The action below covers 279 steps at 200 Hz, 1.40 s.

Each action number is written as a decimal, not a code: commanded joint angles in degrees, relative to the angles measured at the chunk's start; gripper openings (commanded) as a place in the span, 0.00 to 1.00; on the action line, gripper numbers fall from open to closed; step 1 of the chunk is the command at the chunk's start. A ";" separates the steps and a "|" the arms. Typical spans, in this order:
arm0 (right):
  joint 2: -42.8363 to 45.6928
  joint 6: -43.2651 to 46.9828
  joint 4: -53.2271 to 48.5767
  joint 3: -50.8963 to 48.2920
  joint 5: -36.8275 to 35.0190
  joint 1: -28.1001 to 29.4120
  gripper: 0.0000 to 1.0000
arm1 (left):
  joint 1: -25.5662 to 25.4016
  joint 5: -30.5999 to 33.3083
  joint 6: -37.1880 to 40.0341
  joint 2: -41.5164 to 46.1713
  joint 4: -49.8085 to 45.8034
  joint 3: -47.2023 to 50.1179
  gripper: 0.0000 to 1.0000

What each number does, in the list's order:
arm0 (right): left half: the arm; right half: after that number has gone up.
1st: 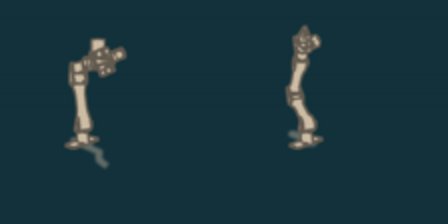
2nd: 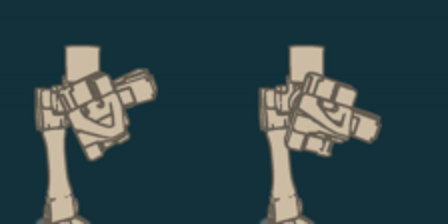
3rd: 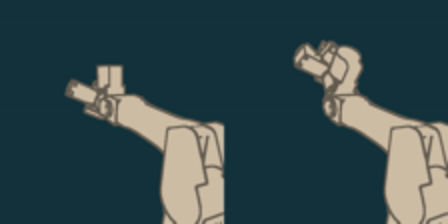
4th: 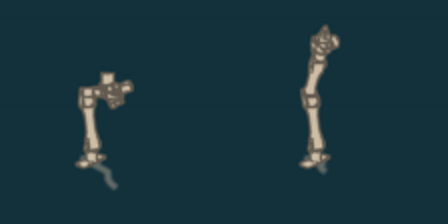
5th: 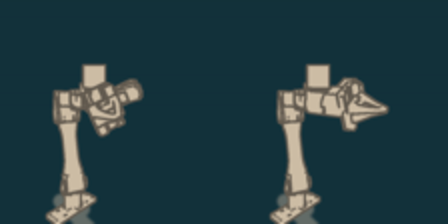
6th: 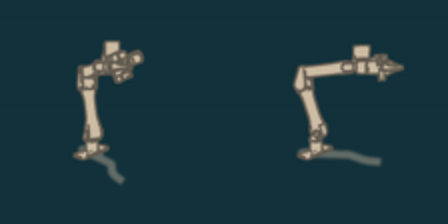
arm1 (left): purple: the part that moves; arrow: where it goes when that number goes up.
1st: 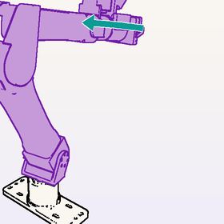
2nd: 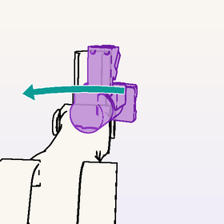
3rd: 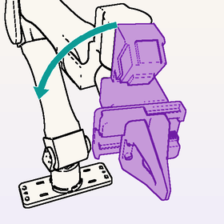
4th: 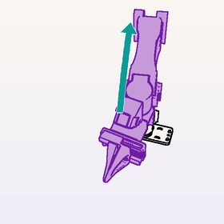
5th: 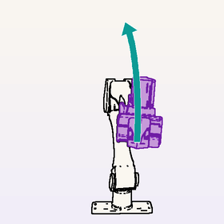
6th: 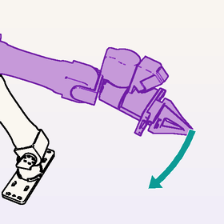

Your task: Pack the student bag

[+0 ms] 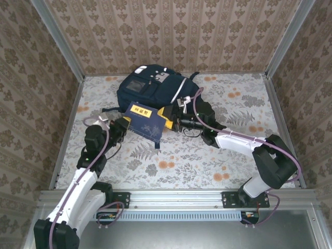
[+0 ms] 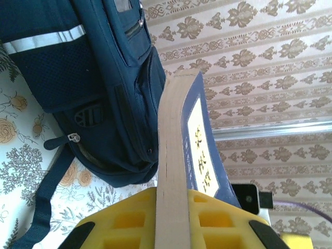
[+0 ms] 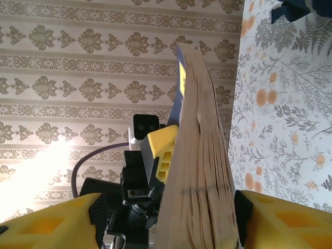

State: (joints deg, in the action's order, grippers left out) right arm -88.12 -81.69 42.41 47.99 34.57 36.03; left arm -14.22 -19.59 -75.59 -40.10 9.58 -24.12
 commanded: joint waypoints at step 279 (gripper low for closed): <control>11.25 10.38 -16.60 -3.54 -18.15 -11.50 0.00 | -7.30 0.62 22.00 -18.48 -17.14 -24.51 0.55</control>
State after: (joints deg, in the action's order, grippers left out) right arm -85.54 -80.84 38.98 44.21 18.00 30.89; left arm -19.57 -14.85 -66.85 -50.17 -0.34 -38.87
